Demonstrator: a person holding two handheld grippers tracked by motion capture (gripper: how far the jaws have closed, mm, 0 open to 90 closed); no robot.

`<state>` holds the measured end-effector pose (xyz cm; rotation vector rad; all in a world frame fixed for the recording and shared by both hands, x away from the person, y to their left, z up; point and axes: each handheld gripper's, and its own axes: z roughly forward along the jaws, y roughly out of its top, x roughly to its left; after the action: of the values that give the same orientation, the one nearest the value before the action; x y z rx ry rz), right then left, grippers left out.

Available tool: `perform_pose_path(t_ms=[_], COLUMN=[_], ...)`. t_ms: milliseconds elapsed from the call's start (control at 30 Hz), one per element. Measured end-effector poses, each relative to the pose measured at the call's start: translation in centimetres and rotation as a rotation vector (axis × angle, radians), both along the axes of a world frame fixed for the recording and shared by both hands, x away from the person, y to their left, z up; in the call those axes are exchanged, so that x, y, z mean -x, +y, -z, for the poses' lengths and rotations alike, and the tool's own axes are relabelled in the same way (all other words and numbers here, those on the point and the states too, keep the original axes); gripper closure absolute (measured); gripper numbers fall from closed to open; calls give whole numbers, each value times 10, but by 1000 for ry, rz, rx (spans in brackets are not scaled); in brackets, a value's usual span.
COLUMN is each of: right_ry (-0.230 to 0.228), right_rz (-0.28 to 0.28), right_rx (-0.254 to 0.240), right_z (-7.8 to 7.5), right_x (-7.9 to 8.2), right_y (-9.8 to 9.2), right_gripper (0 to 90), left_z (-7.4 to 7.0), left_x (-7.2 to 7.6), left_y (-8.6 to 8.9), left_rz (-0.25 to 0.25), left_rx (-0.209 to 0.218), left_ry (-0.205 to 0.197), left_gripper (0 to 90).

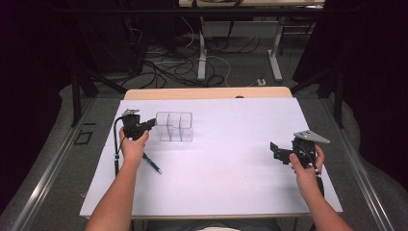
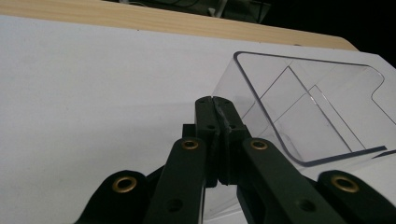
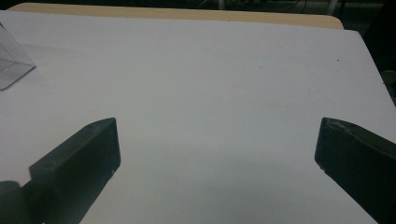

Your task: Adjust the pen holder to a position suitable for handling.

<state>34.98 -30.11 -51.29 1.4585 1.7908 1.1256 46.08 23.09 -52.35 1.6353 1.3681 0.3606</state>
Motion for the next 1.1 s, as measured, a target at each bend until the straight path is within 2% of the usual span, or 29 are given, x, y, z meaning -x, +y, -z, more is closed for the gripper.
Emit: perform_pose_path(t_ms=[167, 200, 233, 300, 333, 500, 567, 600, 733, 1100], right_ry=[4, 4, 4, 4, 4, 5, 6, 6, 4, 10], right_rz=[0, 0, 0, 1, -1, -9, -10, -10, -12, -11], right_rx=[-4, -3, -4, -4, -3, -1, 1, 0, -2, -10], right_z=[0, 1, 1, 1, 1, 1, 1, 1, 2, 2], right_x=[0, 0, 0, 0, 0, -1, -1, -1, -1, -1], right_y=[2, 2, 2, 2, 2, 2, 2, 2, 2, 3], right_gripper=[0, 0, 0, 0, 0, 0, 0, 0, 0, 0], left_z=[0, -1, 0, -1, 0, 0, -1, 0, 0, -3], left_x=[0, 0, 0, 0, 0, 1, 1, 1, 1, -2], left_y=[-2, -2, -4, -6, -7, -12, -16, -18, -23, -44], left_rz=[9, 19, 10, 20, 15, 20, 36, 29, 34, 71], left_rx=[4, -3, 1, -3, -5, -3, -5, -6, 1, -17], left_ry=[-2, 11, -2, 9, -2, 2, 11, 0, 1, 8], left_gripper=[900, 900, 900, 899, 900, 900, 900, 900, 900, 900])
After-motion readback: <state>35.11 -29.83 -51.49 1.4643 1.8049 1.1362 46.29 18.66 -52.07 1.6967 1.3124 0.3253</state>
